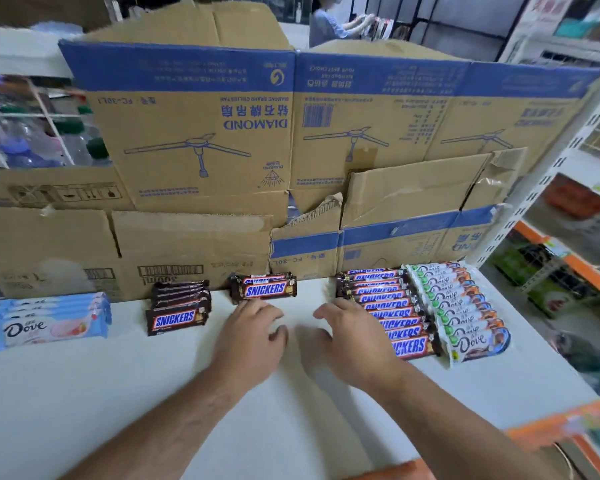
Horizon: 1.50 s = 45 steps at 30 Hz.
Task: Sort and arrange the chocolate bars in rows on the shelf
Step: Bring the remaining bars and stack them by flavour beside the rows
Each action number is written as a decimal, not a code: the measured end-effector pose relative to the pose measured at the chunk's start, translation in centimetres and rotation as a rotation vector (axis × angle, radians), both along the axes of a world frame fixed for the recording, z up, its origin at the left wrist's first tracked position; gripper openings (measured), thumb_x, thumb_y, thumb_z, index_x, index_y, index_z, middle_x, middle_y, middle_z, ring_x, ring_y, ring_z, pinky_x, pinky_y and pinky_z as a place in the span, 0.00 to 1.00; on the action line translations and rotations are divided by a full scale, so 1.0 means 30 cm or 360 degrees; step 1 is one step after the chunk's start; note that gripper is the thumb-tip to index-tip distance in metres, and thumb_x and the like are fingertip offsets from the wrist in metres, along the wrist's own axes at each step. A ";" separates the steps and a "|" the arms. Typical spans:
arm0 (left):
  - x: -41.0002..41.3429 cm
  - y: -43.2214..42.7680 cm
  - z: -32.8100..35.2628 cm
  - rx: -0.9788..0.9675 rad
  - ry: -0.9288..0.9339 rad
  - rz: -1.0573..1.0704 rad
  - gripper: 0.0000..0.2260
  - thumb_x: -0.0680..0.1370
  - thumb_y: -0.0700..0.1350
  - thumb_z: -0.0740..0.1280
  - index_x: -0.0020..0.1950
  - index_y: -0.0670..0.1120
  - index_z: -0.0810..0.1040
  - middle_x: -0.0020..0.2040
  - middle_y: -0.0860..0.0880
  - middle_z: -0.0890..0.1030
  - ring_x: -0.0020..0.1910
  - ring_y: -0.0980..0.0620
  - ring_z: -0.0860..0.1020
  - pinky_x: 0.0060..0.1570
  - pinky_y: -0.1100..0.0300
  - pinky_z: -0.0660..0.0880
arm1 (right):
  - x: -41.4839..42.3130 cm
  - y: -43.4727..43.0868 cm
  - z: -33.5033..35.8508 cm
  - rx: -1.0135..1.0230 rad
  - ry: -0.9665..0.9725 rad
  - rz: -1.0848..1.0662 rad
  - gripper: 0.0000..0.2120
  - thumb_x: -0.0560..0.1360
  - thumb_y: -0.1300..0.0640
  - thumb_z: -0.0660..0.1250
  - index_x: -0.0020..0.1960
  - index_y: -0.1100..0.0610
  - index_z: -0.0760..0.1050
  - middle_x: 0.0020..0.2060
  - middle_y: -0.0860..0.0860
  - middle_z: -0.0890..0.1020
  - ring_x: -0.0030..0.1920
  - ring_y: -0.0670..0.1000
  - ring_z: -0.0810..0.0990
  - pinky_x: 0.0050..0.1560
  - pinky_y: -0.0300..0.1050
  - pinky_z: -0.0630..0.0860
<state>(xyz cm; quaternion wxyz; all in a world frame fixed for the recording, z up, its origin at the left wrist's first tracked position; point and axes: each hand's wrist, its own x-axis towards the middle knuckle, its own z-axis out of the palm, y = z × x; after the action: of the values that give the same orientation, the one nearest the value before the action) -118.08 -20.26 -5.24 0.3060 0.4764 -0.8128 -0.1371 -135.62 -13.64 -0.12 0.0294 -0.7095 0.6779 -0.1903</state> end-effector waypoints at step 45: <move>-0.385 0.279 0.189 0.0330 -0.0939 0.0020 0.54 0.61 0.69 0.64 0.78 0.53 0.38 0.77 0.49 0.35 0.76 0.48 0.35 0.74 0.47 0.45 | -0.368 -0.099 0.027 0.0397 -0.0186 0.0568 0.09 0.73 0.51 0.60 0.48 0.54 0.76 0.43 0.53 0.78 0.47 0.54 0.75 0.49 0.50 0.75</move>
<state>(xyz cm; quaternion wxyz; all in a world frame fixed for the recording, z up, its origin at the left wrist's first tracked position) -129.64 -11.89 0.43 0.0074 0.5293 -0.8453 -0.0732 -146.65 -16.62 0.68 0.1895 -0.7967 0.5571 -0.1376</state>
